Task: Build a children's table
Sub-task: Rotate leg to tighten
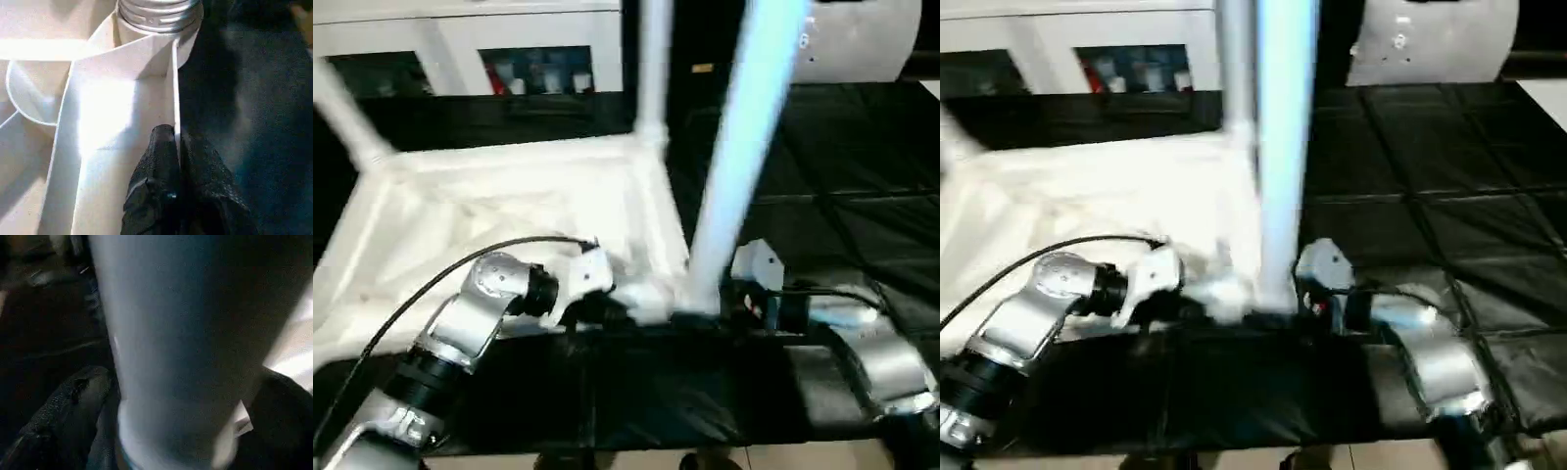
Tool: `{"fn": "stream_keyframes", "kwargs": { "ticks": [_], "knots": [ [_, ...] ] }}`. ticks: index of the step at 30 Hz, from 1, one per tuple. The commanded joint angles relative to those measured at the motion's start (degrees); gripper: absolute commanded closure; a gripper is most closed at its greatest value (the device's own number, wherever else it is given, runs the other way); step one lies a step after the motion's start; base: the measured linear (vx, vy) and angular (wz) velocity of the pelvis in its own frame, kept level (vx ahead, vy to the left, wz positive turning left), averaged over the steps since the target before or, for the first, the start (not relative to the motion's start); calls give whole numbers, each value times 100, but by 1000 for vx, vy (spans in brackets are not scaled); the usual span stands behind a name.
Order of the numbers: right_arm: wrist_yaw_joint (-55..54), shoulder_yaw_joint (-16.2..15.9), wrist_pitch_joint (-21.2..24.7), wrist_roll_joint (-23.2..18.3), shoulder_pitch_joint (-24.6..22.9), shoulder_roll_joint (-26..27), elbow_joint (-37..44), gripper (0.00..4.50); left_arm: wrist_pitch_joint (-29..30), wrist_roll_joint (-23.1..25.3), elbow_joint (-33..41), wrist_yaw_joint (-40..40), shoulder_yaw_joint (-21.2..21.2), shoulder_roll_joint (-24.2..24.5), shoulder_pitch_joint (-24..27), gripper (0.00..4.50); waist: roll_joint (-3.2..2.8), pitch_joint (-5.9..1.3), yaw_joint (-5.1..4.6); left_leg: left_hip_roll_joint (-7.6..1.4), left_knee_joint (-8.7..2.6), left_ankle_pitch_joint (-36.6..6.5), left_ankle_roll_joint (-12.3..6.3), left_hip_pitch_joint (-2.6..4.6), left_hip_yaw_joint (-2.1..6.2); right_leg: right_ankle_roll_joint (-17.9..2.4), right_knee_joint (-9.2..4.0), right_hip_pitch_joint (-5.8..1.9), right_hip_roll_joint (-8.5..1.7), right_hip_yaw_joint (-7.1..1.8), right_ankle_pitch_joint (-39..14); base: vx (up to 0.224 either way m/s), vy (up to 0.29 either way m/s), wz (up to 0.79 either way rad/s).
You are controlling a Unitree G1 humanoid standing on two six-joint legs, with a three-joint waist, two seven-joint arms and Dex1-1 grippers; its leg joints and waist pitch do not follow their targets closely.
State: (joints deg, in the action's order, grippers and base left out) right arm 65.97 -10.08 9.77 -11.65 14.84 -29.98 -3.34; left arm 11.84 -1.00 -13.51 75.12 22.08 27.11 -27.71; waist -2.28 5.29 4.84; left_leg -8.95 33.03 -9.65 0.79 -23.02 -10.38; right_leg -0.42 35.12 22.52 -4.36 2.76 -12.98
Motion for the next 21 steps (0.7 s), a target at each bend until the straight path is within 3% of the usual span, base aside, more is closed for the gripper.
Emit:
{"fn": "stream_keyframes", "kwargs": {
  "ticks": [1,5,14,21],
  "knots": [
    [349,-119,-93,-69,74,-69,-74,4,-158,92,-182,408,308,88,-35,450,76,-302,-32,-481,-380,-1092,-639,193,143,-1527,-417,-209,-459,-271,-674,0,0,0],
    [893,-254,-165,-119,251,-194,-303,33,-438,108,-487,682,343,122,-229,450,114,-306,-1,-494,-406,-1192,-430,199,151,-1508,-405,-202,-483,-285,-663,0,0,0],
    [1188,-389,-311,-109,483,-174,-681,104,-733,112,-789,844,426,126,-397,450,174,-307,23,-474,-362,-953,-555,178,129,-1586,-386,-217,-508,-284,-433,0,0,0],
    [1340,-490,-355,-125,542,-185,-822,161,-889,126,-987,861,433,121,-465,450,155,-300,36,-489,-372,-979,-572,177,139,-1605,-377,-208,-492,-269,-474,0,0,0]
  ]
}}
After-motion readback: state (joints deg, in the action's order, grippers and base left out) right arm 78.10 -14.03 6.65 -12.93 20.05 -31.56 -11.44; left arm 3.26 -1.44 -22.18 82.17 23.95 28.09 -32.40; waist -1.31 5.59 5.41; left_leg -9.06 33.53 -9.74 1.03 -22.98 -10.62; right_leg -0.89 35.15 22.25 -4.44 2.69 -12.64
